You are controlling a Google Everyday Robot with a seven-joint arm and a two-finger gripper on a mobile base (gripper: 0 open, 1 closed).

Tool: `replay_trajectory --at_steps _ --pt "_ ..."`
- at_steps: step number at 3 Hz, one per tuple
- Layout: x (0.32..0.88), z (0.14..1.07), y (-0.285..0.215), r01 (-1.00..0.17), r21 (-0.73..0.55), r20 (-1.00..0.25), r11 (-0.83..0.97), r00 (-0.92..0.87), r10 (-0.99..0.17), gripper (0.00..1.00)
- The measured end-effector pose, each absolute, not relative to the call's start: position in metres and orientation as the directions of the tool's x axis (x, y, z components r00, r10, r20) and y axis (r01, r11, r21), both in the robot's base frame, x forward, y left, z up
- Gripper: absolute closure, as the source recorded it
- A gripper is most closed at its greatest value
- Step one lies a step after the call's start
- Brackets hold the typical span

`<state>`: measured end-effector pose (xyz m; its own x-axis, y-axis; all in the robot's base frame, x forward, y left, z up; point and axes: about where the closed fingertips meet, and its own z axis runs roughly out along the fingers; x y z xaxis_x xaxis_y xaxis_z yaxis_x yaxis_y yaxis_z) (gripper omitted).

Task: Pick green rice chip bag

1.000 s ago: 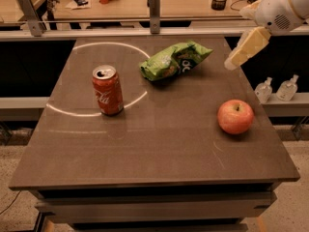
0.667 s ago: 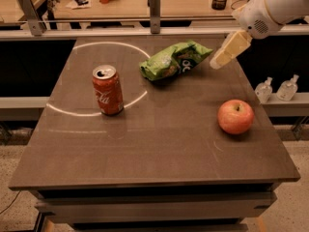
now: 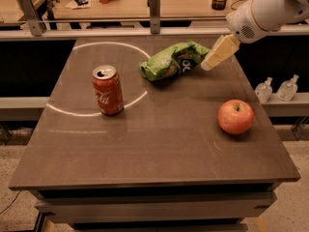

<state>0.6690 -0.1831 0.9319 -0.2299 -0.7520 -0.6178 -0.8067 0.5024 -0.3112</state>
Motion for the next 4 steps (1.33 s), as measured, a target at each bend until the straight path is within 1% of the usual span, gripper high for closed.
replay_trajectory --at_steps 2,4 --pt "0.68 0.911 -0.178 -0.754 -0.338 -0.611 0.563 -0.279 -0.741 0.0" --pt "0.695 0.883 -0.156 -0.817 -0.253 -0.639 0.518 -0.261 -0.724 0.0"
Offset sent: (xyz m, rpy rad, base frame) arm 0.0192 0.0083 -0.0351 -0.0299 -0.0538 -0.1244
